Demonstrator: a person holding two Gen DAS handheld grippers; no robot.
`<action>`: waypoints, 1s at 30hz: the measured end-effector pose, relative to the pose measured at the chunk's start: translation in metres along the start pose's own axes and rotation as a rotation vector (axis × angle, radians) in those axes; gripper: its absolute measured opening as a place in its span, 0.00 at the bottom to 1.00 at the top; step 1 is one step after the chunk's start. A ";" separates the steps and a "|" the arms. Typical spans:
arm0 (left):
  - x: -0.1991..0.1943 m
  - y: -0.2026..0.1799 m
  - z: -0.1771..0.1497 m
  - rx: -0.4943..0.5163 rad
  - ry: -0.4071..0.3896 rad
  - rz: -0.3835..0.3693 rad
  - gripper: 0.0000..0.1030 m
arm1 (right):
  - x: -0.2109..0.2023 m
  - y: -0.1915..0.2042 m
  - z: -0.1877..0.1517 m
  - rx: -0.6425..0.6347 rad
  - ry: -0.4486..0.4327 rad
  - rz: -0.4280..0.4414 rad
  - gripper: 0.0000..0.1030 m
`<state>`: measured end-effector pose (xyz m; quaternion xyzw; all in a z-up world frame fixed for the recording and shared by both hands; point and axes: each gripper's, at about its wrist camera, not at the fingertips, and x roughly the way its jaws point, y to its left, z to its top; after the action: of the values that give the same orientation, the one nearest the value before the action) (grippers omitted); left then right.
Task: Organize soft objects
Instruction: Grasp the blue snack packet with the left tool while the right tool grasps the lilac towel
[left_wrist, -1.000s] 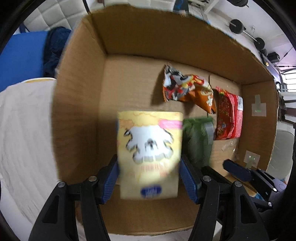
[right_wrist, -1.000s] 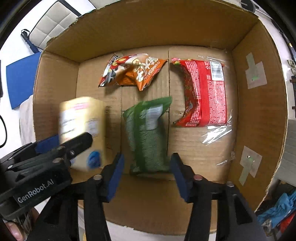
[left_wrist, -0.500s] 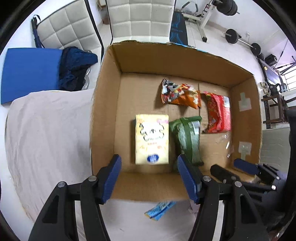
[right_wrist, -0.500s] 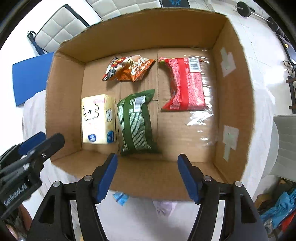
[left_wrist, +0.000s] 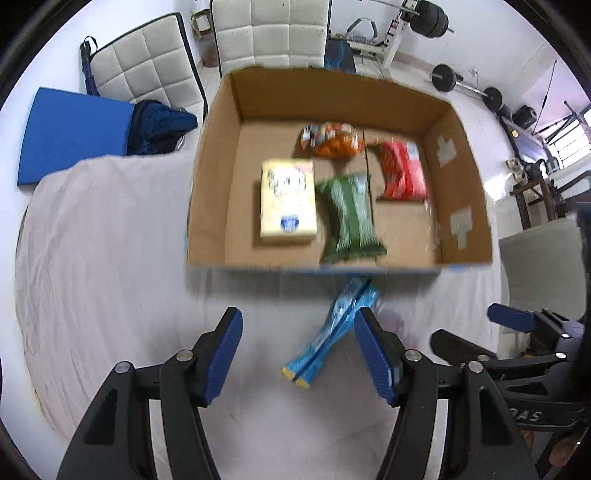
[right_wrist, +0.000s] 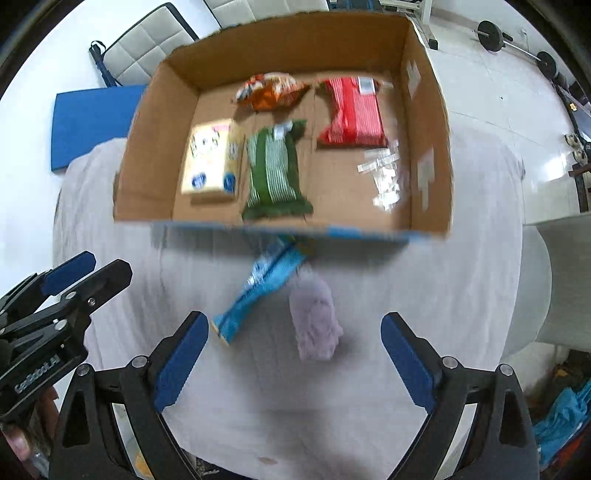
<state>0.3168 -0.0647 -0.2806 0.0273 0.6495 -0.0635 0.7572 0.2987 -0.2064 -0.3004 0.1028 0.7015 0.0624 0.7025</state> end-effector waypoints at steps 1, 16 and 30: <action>0.004 0.000 -0.006 0.002 0.008 0.004 0.59 | 0.003 -0.002 -0.007 0.000 0.000 -0.006 0.94; 0.129 -0.023 -0.033 0.076 0.199 -0.023 0.59 | 0.094 -0.034 -0.033 0.041 0.117 -0.076 0.94; 0.164 -0.041 -0.030 0.112 0.259 -0.024 0.35 | 0.109 -0.028 -0.040 -0.016 0.160 -0.116 0.92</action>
<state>0.3062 -0.1112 -0.4455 0.0698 0.7374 -0.1048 0.6636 0.2584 -0.2056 -0.4125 0.0512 0.7594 0.0355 0.6476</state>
